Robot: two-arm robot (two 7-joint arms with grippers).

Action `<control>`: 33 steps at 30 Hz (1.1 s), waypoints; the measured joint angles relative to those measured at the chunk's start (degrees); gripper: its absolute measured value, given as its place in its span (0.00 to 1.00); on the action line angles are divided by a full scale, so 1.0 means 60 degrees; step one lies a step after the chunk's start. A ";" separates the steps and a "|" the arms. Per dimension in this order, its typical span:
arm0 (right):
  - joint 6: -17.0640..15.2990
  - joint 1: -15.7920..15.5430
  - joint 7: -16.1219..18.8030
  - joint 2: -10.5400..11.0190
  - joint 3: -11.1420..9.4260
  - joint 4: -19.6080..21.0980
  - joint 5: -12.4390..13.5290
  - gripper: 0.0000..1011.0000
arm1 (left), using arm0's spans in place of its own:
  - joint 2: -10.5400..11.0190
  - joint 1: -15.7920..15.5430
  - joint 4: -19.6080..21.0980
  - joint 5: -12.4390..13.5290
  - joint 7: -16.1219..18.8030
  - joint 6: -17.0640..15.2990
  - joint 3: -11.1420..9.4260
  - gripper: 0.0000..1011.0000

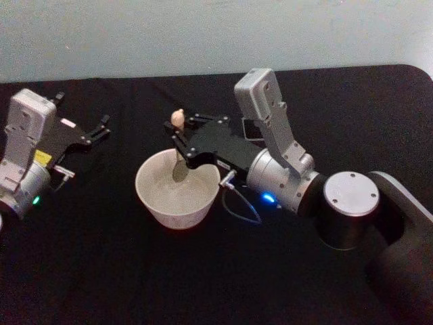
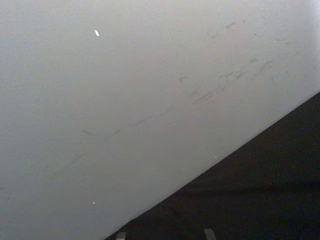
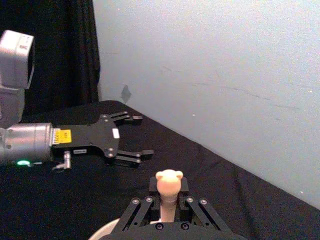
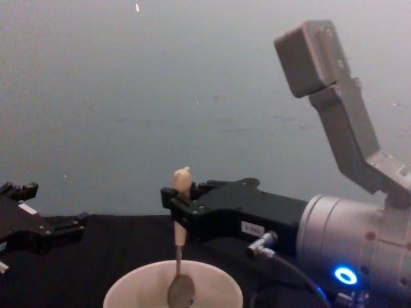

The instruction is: Pick up the stirring spoon with one hand, stir inside the cup, then place it back in its original position.

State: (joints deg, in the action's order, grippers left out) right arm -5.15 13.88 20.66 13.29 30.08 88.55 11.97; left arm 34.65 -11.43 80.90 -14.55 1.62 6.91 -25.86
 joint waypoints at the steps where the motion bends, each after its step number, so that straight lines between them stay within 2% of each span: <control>1: 0.0000 -0.0006 0.0003 0.0012 -0.0027 0.0001 0.0000 0.20 | 0.0000 -0.0001 0.0000 0.0000 0.0000 0.0000 0.0000 0.99; 6: -0.0050 -0.0091 0.0046 0.0122 -0.0184 0.0116 0.0035 0.20 | 0.0000 0.0000 0.0000 0.0001 0.0000 0.0000 0.0000 0.99; 18: -0.0320 -0.0688 0.0365 0.0712 -0.0480 0.0975 0.0542 0.20 | 0.0000 0.0000 0.0000 0.0001 0.0000 0.0000 0.0000 0.99; 26: -0.0450 -0.1044 0.0491 0.1076 -0.0385 0.1404 0.0681 0.20 | 0.0000 0.0000 0.0000 0.0000 0.0000 0.0000 -0.0001 0.99; 33: -0.0482 -0.1159 0.0555 0.1170 -0.0236 0.1616 0.0749 0.20 | 0.0000 0.0000 0.0000 0.0001 0.0000 0.0000 0.0000 0.99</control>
State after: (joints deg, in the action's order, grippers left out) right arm -8.04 6.92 23.99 20.32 28.66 98.25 16.46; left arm 34.65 -11.43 80.90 -14.55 1.62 6.91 -25.86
